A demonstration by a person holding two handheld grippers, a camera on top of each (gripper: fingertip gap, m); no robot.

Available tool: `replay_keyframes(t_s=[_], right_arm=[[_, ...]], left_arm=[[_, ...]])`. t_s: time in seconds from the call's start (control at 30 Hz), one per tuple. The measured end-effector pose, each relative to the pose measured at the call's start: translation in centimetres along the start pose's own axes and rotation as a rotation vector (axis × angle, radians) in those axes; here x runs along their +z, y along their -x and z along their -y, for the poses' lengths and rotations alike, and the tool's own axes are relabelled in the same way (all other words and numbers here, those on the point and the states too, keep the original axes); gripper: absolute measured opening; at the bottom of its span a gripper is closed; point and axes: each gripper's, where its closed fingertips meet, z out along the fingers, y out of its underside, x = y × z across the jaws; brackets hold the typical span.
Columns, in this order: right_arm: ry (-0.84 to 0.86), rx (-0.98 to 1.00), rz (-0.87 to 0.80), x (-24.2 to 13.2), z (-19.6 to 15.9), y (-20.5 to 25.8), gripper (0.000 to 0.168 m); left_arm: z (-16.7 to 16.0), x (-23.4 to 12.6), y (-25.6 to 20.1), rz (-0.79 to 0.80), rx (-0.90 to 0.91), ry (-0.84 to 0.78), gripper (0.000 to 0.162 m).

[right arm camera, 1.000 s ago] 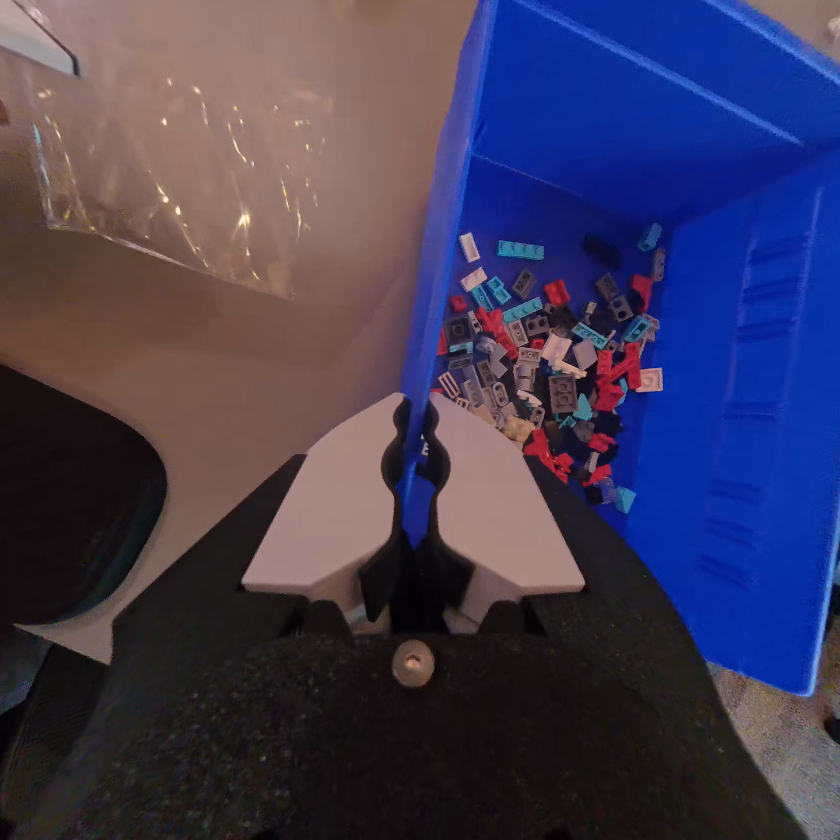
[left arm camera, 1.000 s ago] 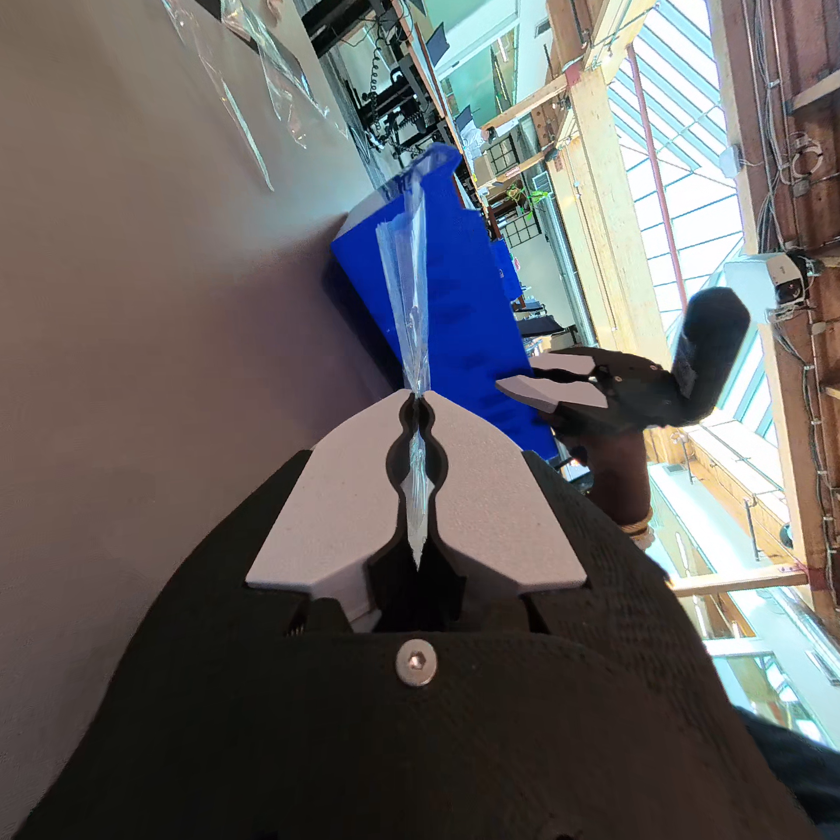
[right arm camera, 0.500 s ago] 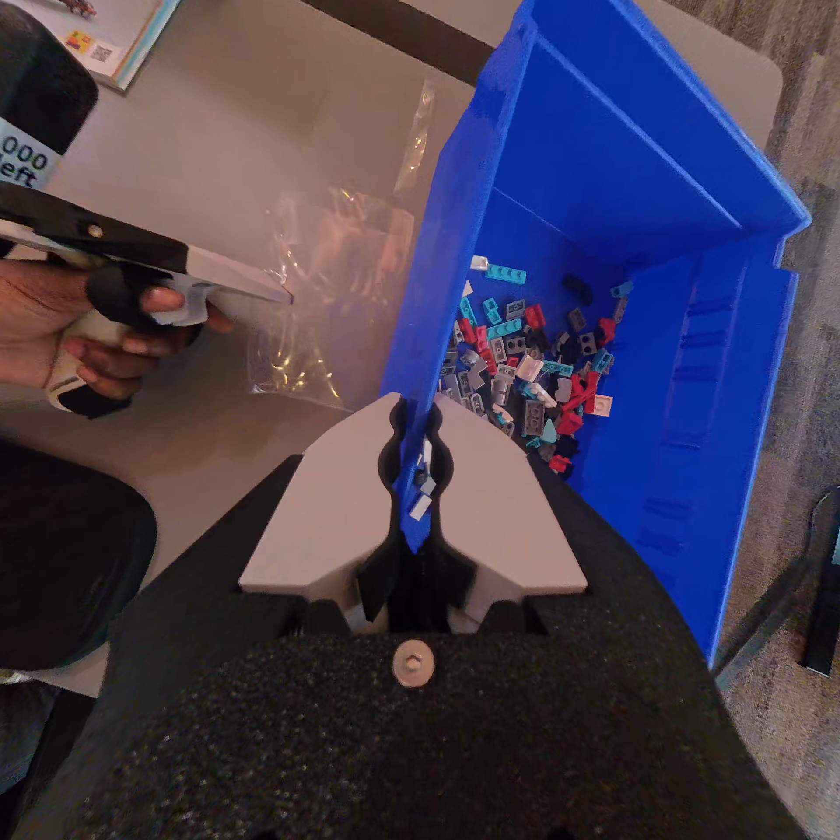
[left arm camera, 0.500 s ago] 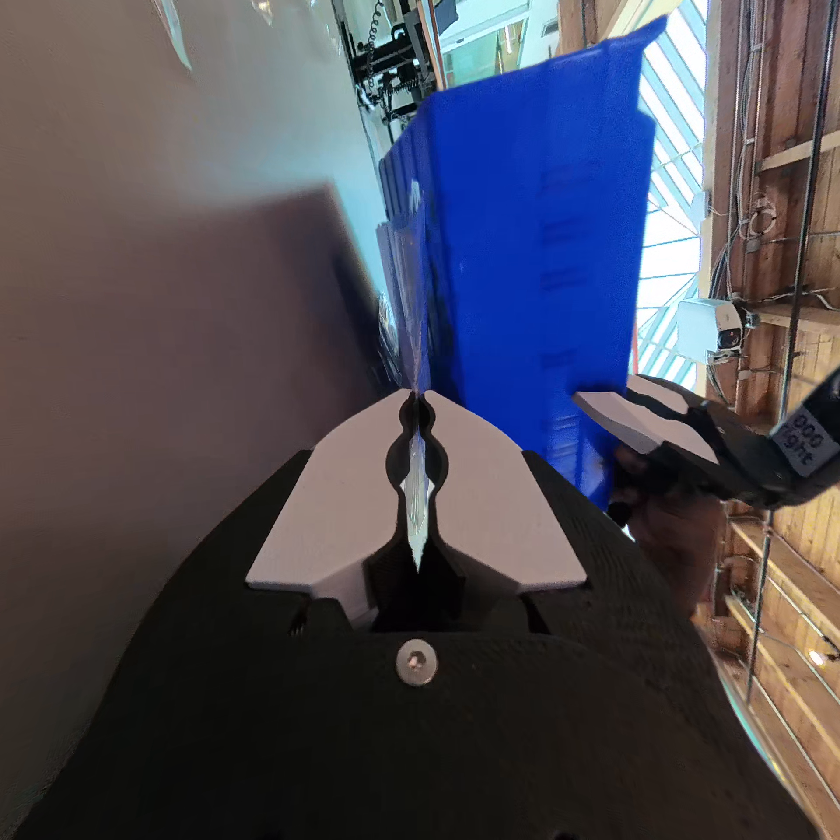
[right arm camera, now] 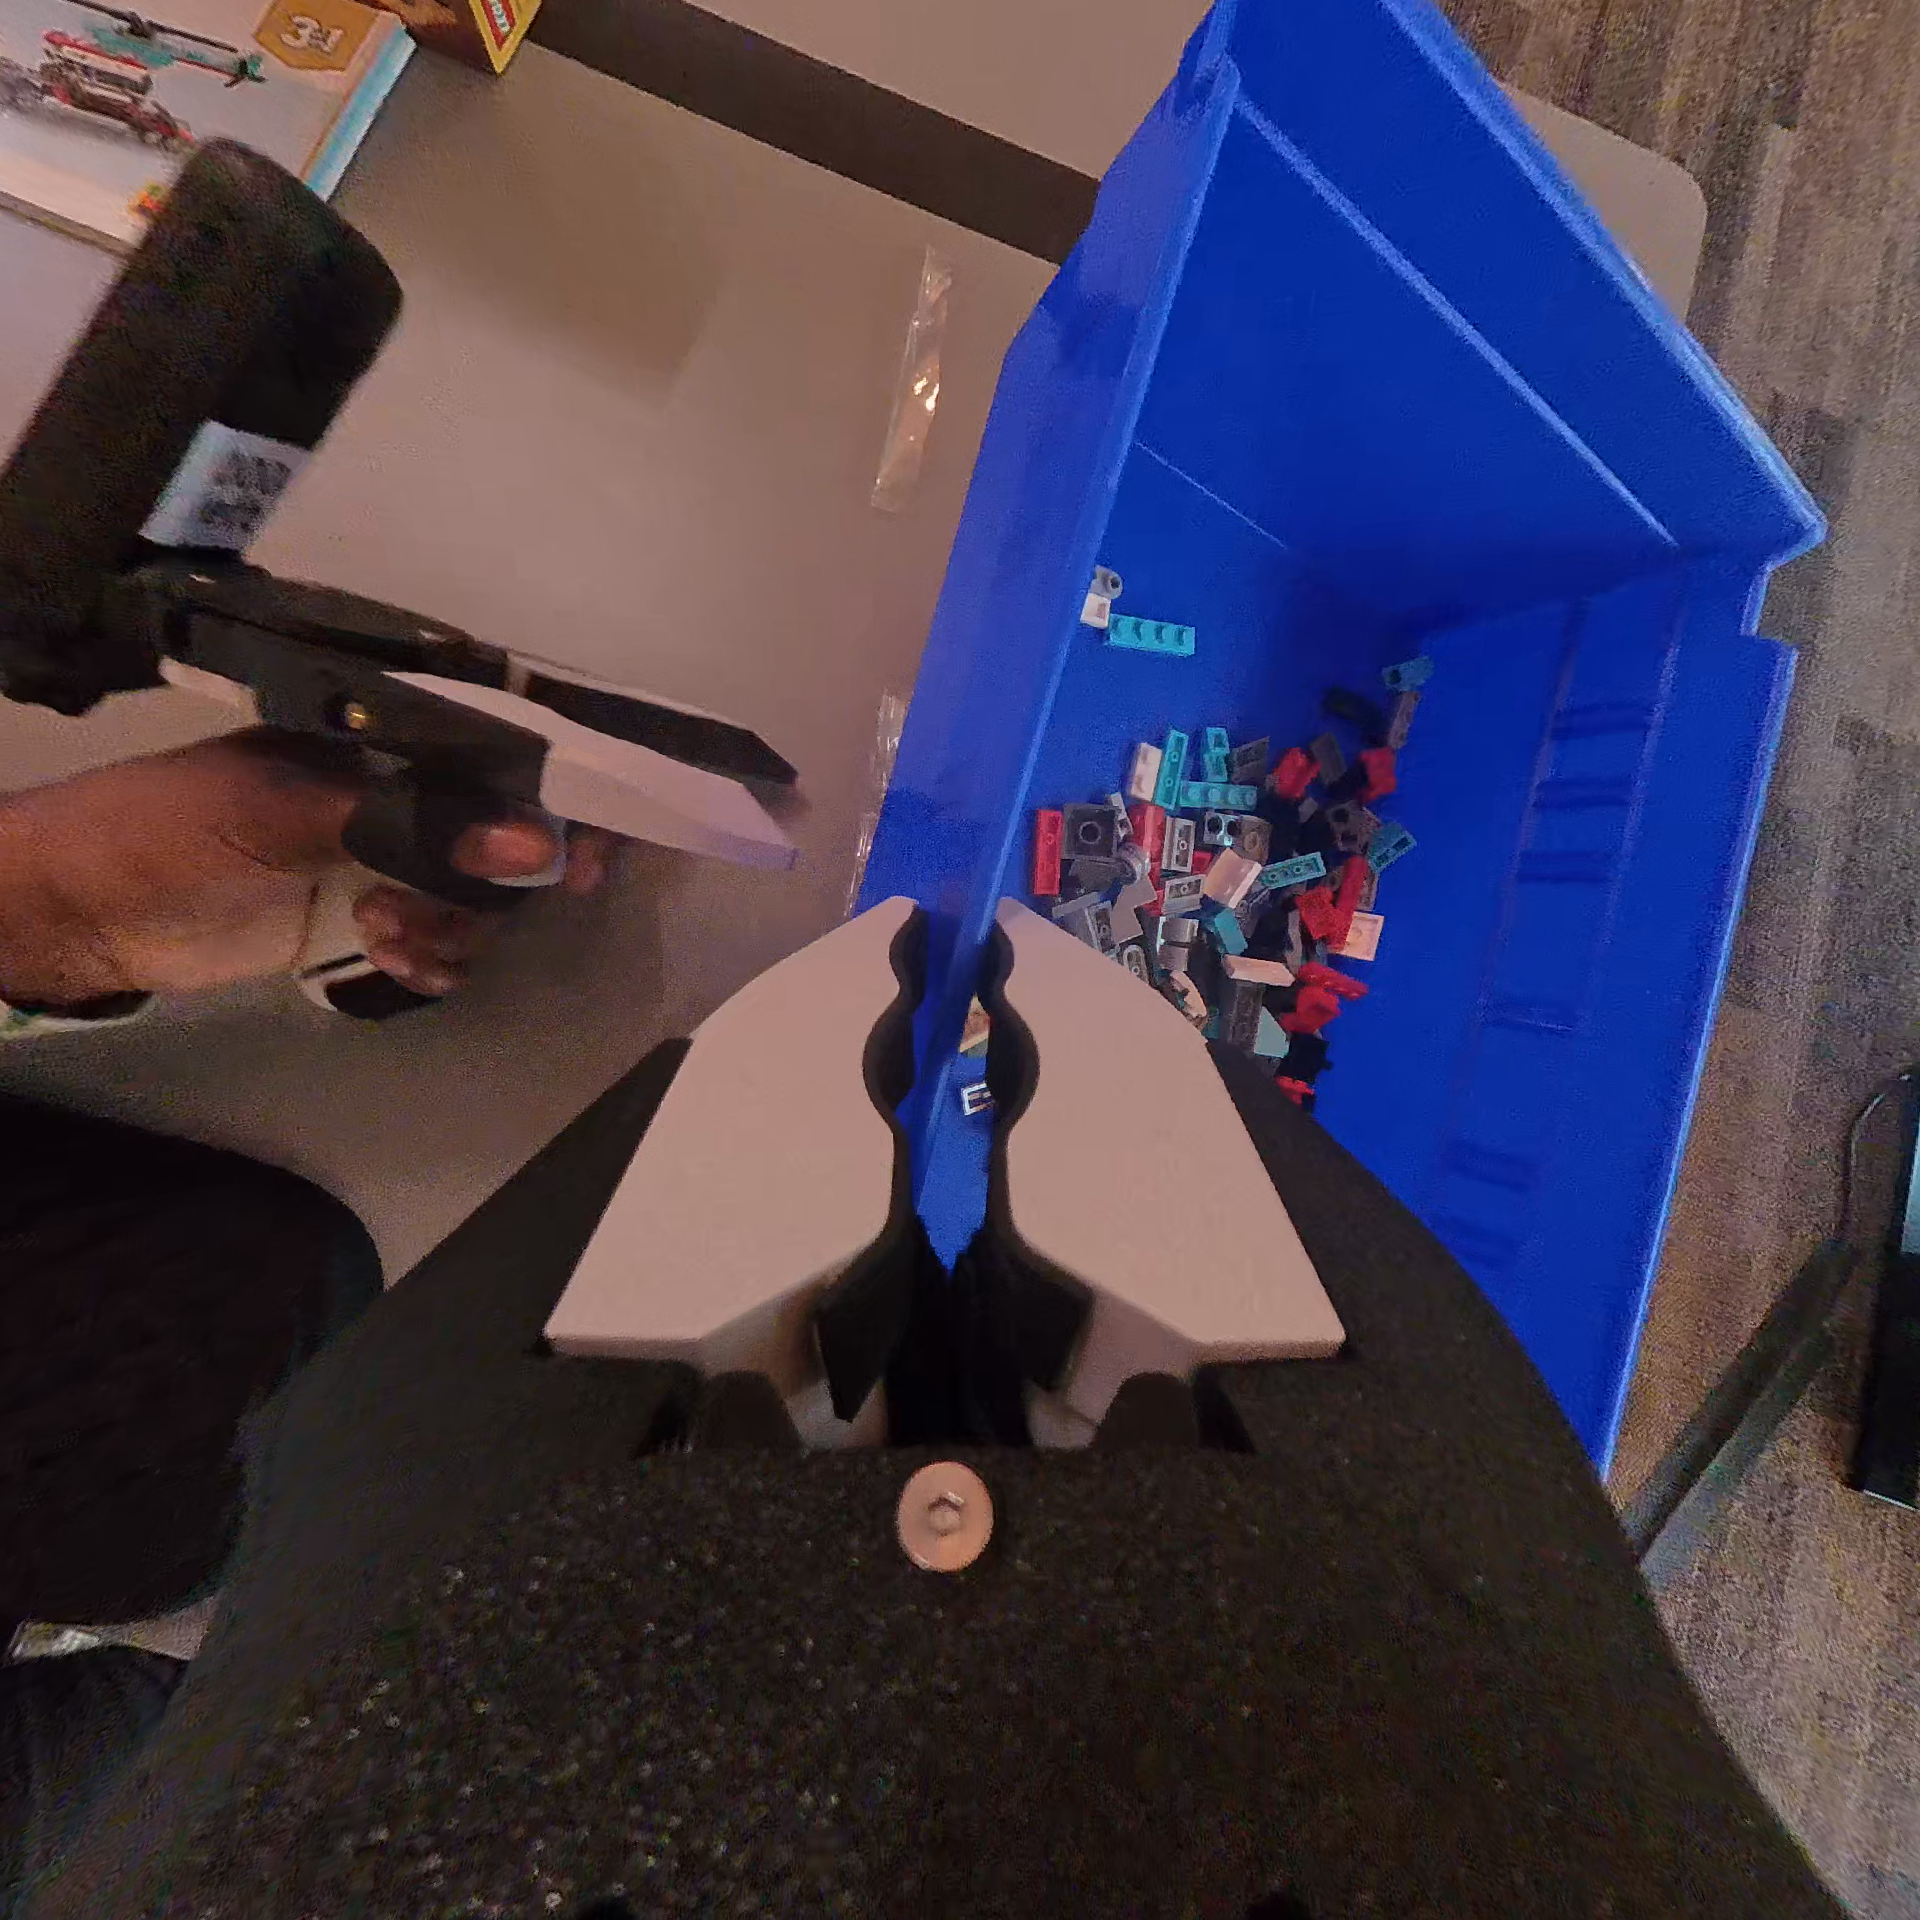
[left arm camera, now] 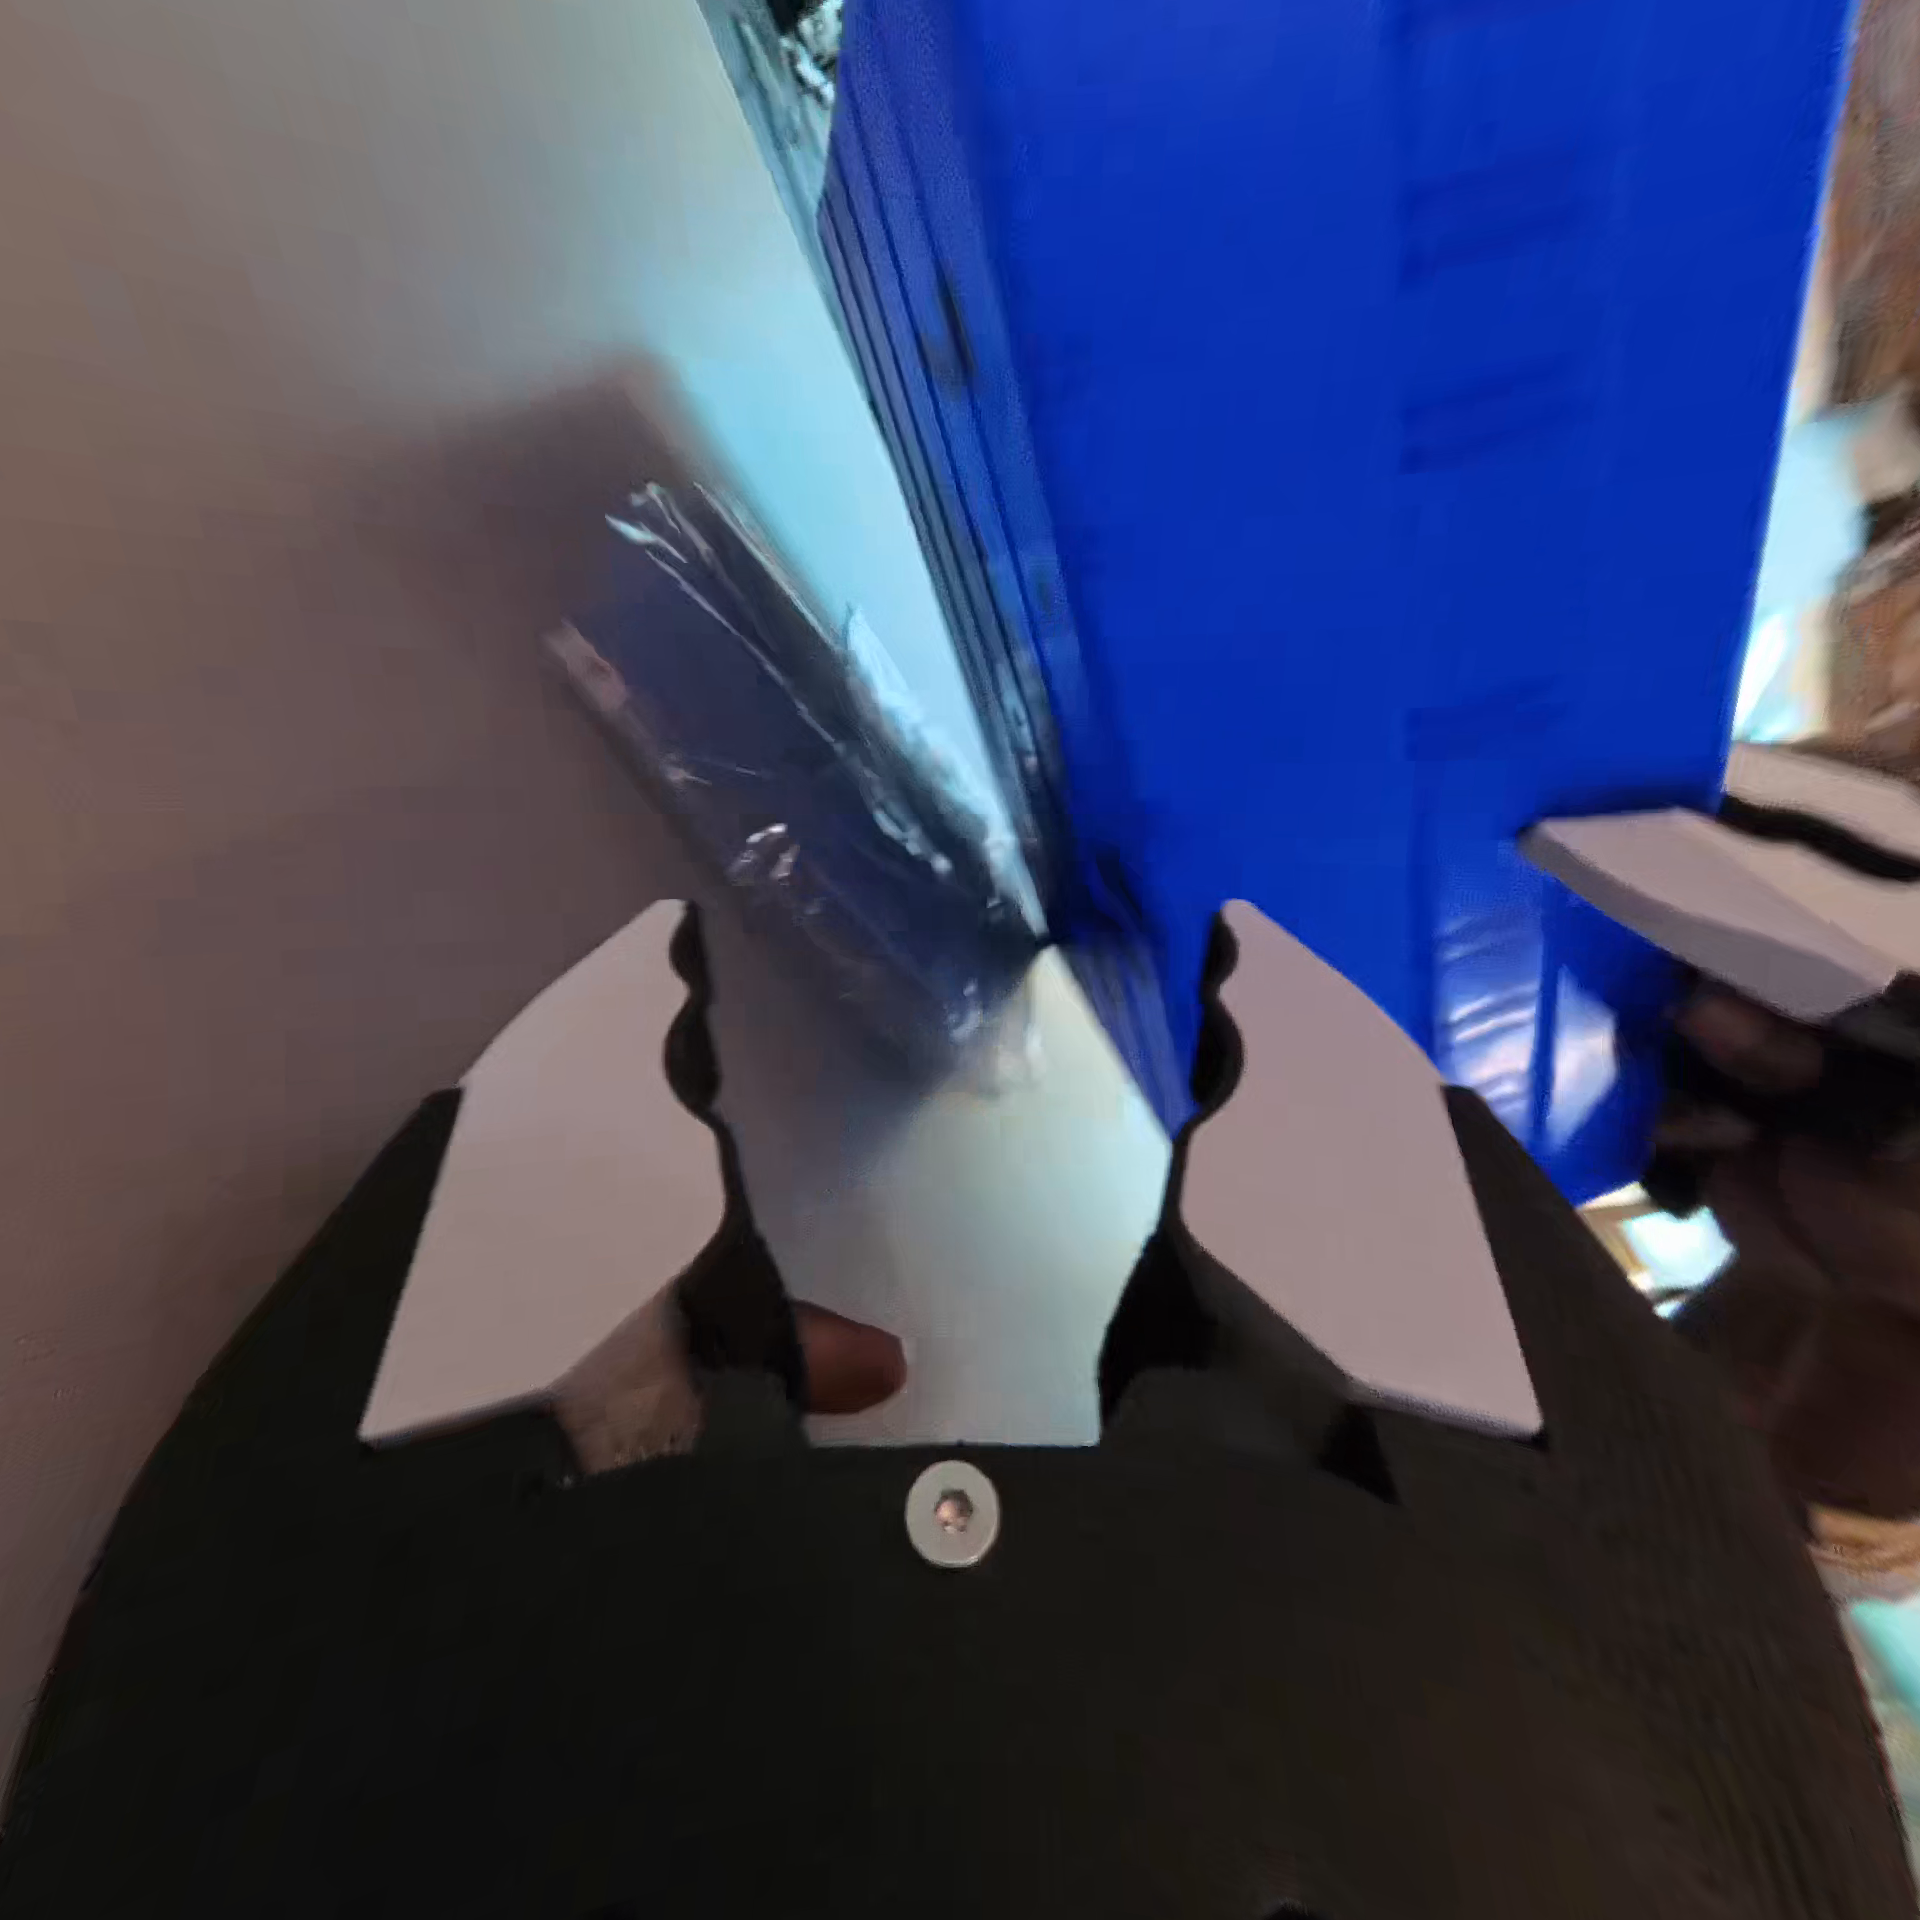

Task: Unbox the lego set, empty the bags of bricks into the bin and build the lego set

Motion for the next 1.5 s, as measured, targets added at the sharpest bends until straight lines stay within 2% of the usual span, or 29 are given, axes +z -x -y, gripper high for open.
replay_keyframes(t_s=[0.03, 0.13, 0.27, 0.37, 0.53, 0.63, 0.87, 1.07, 1.13, 1.23, 1.3, 1.5], right_arm=[[0.011, -0.006, -0.002, 0.2, -0.1, 0.2, 0.009], [0.046, -0.031, -0.003, 0.8, -0.5, 1.3, 0.009], [0.122, -0.089, -0.027, 2.5, -1.9, 3.4, 0.008], [0.174, -0.124, -0.075, 4.0, -3.0, 4.9, 0.007], [0.215, -0.13, -0.146, 5.2, -3.8, 6.3, 0.007], [0.221, -0.106, -0.156, 5.2, -3.9, 6.6, 0.007], [0.233, -0.05, -0.168, 5.2, -4.4, 7.1, 0.007], [0.254, -0.012, -0.178, 4.5, -5.3, 7.1, 0.008], [0.222, 0.004, -0.169, 4.4, -5.2, 7.2, 0.01], [0.131, 0.057, -0.18, 3.7, -4.4, 6.9, 0.044], [0.08, 0.075, -0.2, 3.1, -4.1, 6.8, 0.054], [0.074, 0.103, -0.166, 3.0, -5.5, 8.0, 0.049]], left_arm=[[0.3, -1.1, 0.5, 0.042, 0.097, 0.024, 0.1], [1.1, -5.2, 1.7, 0.154, 0.373, 0.081, 0.108], [2.4, -12.6, 0.7, 0.254, 0.701, 0.031, 0.095], [1.7, -18.7, -0.1, 0.393, 0.946, 0.035, 0.091], [-0.1, -28.5, -0.6, 0.65, 1.133, 0.014, 0.085], [-1.3, -33.6, -0.5, 0.782, 1.123, -0.001, 0.084], [-4.0, -44.9, 0.5, 1.033, 0.956, -0.094, 0.083], [-5.2, -58.1, 1.3, 1.328, 0.771, -0.225, 0.078], [-6.1, -61.5, 2.5, 1.381, 0.703, -0.244, 0.075], [-7.7, -63.4, 4.8, 1.355, 0.606, -0.24, 0.072], [-8.1, -63.2, 6.0, 1.316, 0.58, -0.244, 0.067], [-8.4, -62.8, 8.4, 1.307, 0.543, -0.239, 0.036]])
